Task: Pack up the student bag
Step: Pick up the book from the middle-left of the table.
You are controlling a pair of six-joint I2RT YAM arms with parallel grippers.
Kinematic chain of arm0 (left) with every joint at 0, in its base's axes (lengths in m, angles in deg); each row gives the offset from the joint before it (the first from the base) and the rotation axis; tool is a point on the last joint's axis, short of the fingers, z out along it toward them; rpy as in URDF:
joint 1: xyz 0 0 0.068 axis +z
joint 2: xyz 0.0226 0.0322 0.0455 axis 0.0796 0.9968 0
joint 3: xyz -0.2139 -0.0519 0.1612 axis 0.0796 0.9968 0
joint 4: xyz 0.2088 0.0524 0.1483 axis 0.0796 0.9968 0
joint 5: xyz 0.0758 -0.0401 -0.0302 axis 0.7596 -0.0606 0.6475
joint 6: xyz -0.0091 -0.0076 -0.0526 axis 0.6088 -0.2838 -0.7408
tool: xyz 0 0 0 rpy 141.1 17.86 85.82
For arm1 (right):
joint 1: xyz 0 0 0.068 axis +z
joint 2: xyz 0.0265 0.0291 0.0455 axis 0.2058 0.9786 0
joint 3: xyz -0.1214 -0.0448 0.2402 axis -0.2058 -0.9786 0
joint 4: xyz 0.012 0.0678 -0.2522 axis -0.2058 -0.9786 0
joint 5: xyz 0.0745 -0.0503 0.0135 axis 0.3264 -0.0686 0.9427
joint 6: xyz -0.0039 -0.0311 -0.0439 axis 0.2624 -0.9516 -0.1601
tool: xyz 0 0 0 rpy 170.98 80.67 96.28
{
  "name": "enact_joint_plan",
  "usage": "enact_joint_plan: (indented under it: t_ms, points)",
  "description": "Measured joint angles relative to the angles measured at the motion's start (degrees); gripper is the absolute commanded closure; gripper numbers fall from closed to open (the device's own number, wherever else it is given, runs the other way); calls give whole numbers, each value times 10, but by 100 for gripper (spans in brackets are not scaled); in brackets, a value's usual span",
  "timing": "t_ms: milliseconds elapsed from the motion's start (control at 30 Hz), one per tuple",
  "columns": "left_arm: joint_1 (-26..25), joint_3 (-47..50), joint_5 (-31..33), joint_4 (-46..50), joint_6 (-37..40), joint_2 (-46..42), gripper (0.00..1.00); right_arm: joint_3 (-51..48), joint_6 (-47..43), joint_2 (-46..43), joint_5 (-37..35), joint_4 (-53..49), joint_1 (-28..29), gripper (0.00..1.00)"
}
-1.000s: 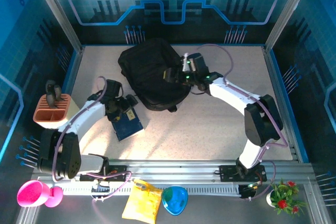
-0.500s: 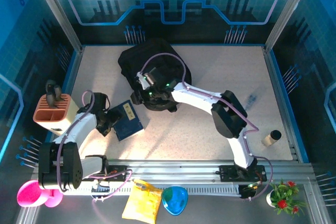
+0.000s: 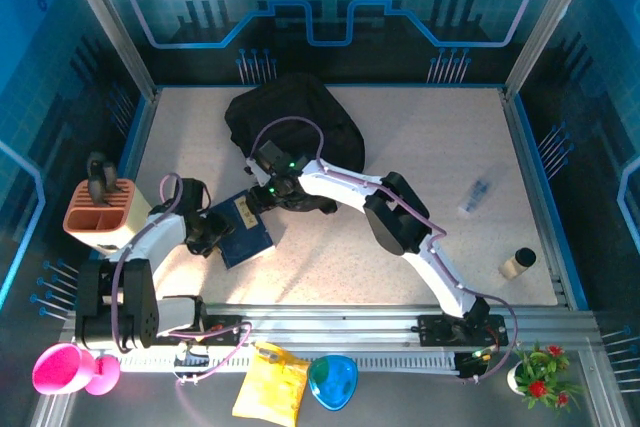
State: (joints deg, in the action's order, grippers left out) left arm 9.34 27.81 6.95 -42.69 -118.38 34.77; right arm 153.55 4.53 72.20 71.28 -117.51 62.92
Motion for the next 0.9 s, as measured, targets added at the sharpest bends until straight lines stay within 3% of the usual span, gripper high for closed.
enact_joint_plan:
  t_ms: [467, 900]
  points:
    - [1, -2, -10, -7, 0, 3, 26, 50, -4, 40, -3, -50, 4, 62]
    - [8, 1, -29, -8, 15, 2, 41, 54, -4, 42, -5, -54, 4, 65]
